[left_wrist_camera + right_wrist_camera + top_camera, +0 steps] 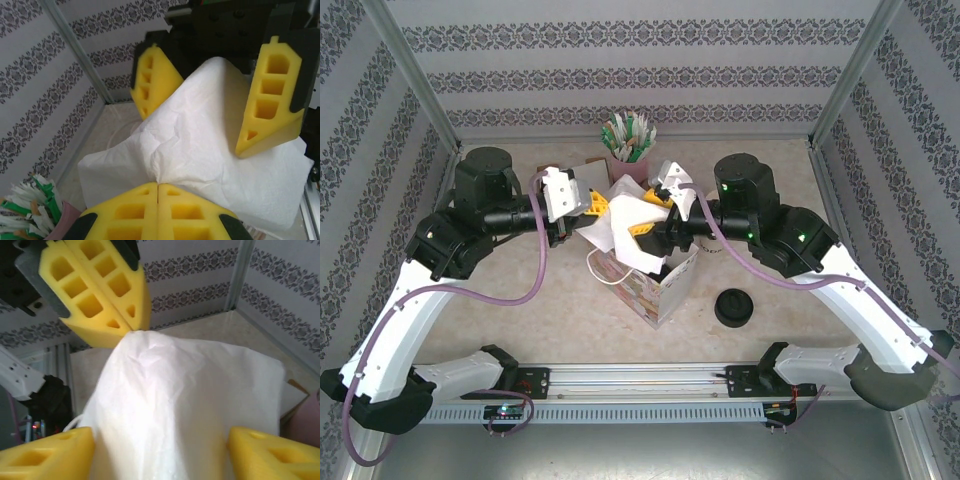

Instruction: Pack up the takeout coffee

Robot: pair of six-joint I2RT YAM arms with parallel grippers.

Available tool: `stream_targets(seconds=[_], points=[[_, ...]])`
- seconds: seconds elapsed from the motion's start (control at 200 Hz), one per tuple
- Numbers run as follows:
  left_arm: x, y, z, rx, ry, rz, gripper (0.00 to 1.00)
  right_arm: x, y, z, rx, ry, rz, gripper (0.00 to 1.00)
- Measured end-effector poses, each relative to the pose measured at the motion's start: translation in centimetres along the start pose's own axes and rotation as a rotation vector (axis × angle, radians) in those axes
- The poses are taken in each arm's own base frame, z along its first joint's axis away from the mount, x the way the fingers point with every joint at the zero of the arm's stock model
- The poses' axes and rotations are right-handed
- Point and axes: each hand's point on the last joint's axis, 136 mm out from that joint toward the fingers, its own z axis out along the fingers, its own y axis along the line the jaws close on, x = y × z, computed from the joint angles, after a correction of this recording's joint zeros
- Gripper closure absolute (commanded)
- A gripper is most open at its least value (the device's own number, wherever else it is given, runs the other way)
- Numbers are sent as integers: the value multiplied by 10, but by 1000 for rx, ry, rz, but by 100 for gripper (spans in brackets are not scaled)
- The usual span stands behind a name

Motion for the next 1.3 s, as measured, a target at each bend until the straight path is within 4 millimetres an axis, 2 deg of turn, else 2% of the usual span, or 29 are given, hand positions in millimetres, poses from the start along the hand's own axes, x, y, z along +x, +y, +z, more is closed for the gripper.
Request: stream_targets(seconds=[0.335, 0.49, 0.784, 1.004, 1.049, 1.109, 1.164, 1.239, 1.299], points=[[0, 0, 15, 28, -85, -71, 100, 2, 22, 7, -73, -1, 8, 42], [-6, 1, 18, 42, -144, -119, 100, 2, 24, 14, -73, 1, 0, 44], [-21, -4, 15, 79, -246, -182, 100, 2, 14, 27, -18, -4, 12, 63], [-26, -4, 14, 82, -265, -199, 100, 3, 17, 31, -23, -25, 14, 90], [-26, -4, 14, 80, -264, -205, 88, 3, 19, 31, -26, -26, 24, 94], [-26, -2, 14, 69, -262, -209, 62, 4, 20, 30, -23, -28, 30, 95], [-24, 2, 14, 36, -258, -219, 46, 6, 22, 28, -19, -28, 38, 99], [-20, 8, 10, -26, -252, -242, 33, 10, 21, 25, 2, -25, 64, 100], [-15, 12, 4, -84, -250, -273, 28, 15, 18, 24, 29, -15, 92, 100]])
